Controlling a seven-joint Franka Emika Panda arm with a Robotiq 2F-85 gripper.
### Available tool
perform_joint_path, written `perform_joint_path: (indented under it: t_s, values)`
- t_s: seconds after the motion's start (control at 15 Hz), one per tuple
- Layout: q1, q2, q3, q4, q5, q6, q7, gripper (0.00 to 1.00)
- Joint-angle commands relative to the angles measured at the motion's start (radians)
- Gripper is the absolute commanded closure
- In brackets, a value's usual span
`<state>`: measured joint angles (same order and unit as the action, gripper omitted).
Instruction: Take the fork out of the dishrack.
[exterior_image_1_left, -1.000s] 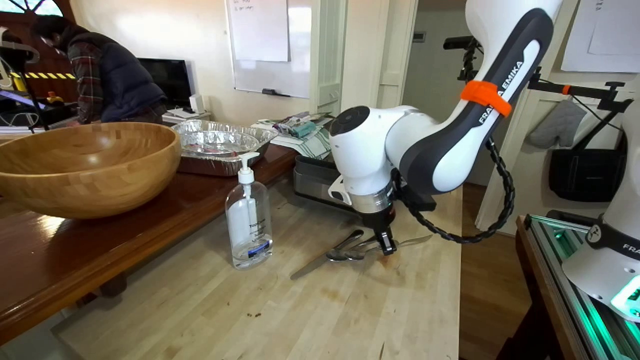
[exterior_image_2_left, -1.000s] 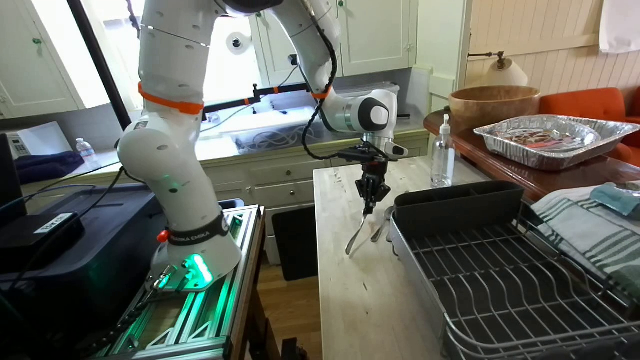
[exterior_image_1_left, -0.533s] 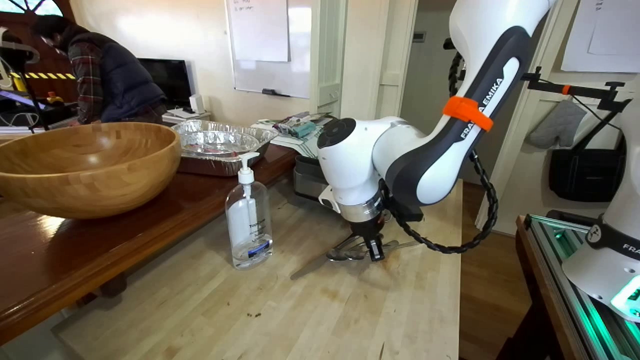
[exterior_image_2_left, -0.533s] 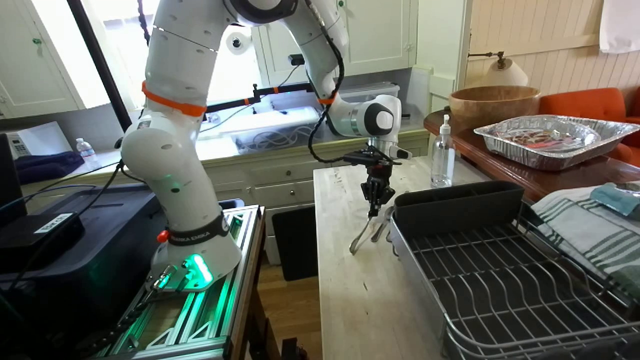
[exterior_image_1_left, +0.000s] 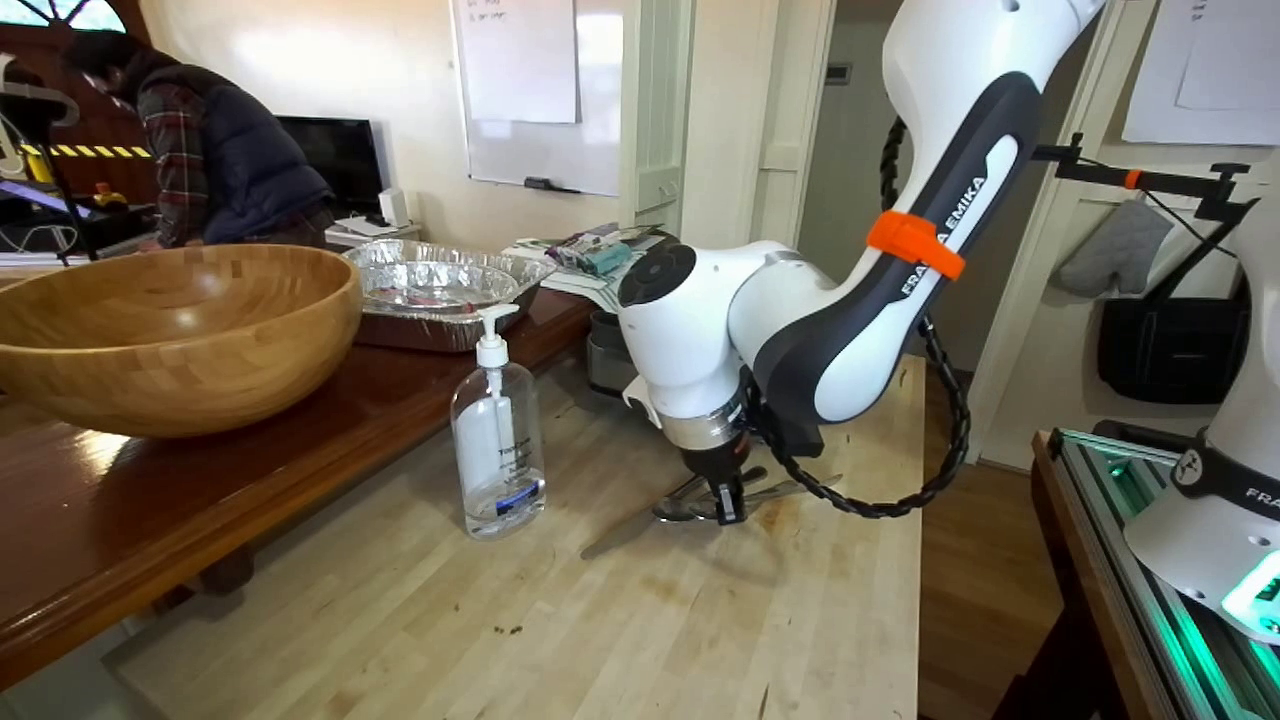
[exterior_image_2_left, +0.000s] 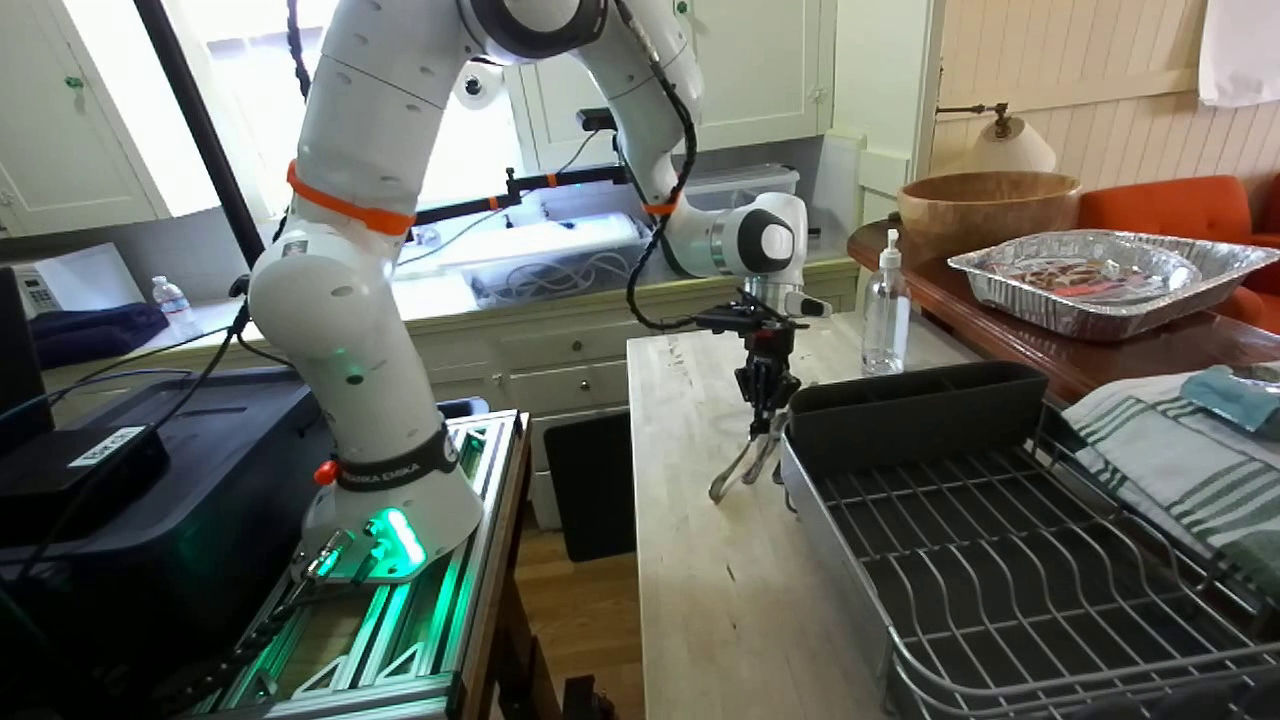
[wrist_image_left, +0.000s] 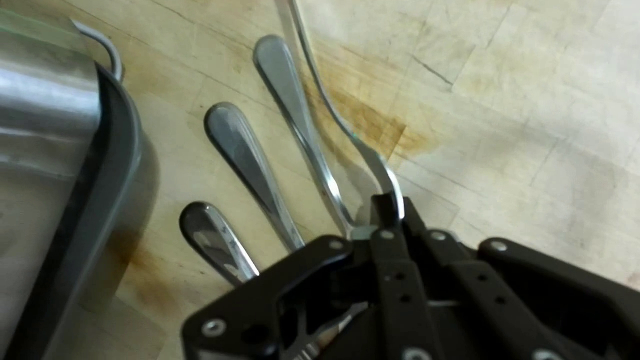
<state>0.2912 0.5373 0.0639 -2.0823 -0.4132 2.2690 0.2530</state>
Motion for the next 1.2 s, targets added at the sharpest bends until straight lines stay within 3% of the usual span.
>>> perform_joint_path:
  t_s: [0.0,0.07,0.13,0.27,0.67,0.93,1.13]
  values:
    - [0.033,0.044,-0.032,0.029,-0.034,0.041,0.054,0.99]
    - [0.037,0.047,-0.037,0.032,-0.036,0.044,0.06,0.96]
    - [0.04,0.05,-0.04,0.034,-0.038,0.045,0.064,0.8]
    - [0.045,0.049,-0.044,0.035,-0.038,0.046,0.072,0.63]
    - [0.039,0.025,-0.043,0.031,-0.028,0.043,0.059,0.19]
    - [0.038,0.0,-0.034,0.018,-0.017,0.042,0.055,0.0]
    - [0.025,-0.025,-0.022,0.01,0.019,0.046,0.064,0.0]
